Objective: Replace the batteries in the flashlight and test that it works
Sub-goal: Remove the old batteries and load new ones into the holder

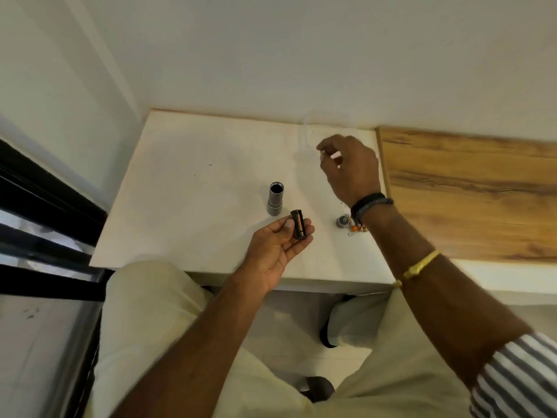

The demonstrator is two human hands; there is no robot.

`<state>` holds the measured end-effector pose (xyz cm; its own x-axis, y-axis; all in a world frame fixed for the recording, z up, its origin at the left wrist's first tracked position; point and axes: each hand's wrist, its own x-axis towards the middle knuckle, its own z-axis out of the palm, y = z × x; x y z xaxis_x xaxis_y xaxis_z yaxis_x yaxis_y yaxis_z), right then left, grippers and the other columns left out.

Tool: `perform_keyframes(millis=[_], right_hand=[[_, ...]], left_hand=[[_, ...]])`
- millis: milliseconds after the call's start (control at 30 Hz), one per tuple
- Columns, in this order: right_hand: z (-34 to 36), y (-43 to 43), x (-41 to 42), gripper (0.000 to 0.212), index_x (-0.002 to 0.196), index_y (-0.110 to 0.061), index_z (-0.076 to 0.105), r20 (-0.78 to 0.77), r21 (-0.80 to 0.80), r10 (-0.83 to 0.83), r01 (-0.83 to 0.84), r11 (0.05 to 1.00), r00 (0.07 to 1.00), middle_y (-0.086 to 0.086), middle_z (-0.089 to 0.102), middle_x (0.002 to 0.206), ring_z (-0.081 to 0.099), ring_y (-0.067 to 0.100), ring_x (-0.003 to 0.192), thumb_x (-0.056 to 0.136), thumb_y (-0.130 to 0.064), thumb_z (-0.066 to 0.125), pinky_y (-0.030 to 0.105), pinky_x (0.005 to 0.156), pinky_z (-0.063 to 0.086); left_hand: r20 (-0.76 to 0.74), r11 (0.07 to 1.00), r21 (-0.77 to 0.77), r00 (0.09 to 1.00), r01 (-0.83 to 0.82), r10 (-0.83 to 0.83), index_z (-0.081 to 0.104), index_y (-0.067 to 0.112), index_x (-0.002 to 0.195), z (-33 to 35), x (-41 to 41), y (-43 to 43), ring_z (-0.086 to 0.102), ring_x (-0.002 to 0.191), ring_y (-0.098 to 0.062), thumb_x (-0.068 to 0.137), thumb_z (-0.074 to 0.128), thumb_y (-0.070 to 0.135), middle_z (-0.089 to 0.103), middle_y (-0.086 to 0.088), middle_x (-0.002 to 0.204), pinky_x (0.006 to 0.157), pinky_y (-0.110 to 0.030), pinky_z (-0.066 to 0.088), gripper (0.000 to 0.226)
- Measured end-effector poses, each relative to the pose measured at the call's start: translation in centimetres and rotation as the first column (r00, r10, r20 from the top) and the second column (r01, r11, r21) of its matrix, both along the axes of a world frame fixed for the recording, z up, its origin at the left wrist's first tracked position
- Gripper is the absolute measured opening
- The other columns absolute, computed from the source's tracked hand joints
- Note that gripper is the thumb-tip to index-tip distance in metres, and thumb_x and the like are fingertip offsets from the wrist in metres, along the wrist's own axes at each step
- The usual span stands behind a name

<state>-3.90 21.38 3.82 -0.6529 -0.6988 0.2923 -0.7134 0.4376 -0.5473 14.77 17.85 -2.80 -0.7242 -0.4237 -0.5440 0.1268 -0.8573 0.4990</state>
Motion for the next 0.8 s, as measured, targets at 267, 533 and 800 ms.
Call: perform_keyframes(millis=[267, 533, 800], right_hand=[[-2.6, 8.2, 7.7, 0.006, 0.099, -0.018, 0.074, 0.477, -0.14, -0.047, 0.128, 0.982, 0.878, -0.005, 0.075, 0.085, 0.071, 0.011, 0.066, 0.094, -0.019, 0.07, 0.039, 0.064, 0.065], [-2.3, 10.9, 10.2, 0.025, 0.104, -0.02, 0.08, 0.677, -0.141, 0.014, 0.11, 0.984, 0.736, 0.014, 0.074, 0.083, 0.071, 0.034, 0.088, 0.085, -0.004, 0.076, 0.047, 0.092, 0.06], [-2.5, 12.0, 11.7, 0.015, 0.095, -0.013, 0.073, 0.551, -0.203, -0.028, 0.167, 0.965, 0.834, 0.0, 0.076, 0.081, 0.074, 0.014, 0.073, 0.083, -0.011, 0.083, 0.027, 0.069, 0.063]], left_hand=[[0.03, 0.995, -0.086, 0.998, 0.049, -0.047, 0.056, -0.007, 0.125, -0.2, 1.5, 0.5, 0.07, 0.107, -0.034, 0.101, 0.048, 0.005, 0.071, -0.024, 0.113, 0.085, -0.038, 0.06, 0.027], [0.05, 0.983, -0.169, 0.996, 0.075, -0.068, 0.063, -0.002, 0.115, 0.0, 2.4, 1.4, 0.071, 0.105, -0.034, 0.099, 0.053, 0.004, 0.072, -0.024, 0.109, 0.085, -0.039, 0.06, 0.02], [0.074, 0.958, -0.247, 0.988, 0.148, -0.134, 0.058, -0.006, 0.126, -0.1, 3.4, 2.7, 0.07, 0.107, -0.032, 0.1, 0.053, 0.008, 0.072, -0.022, 0.113, 0.086, -0.036, 0.059, 0.029]])
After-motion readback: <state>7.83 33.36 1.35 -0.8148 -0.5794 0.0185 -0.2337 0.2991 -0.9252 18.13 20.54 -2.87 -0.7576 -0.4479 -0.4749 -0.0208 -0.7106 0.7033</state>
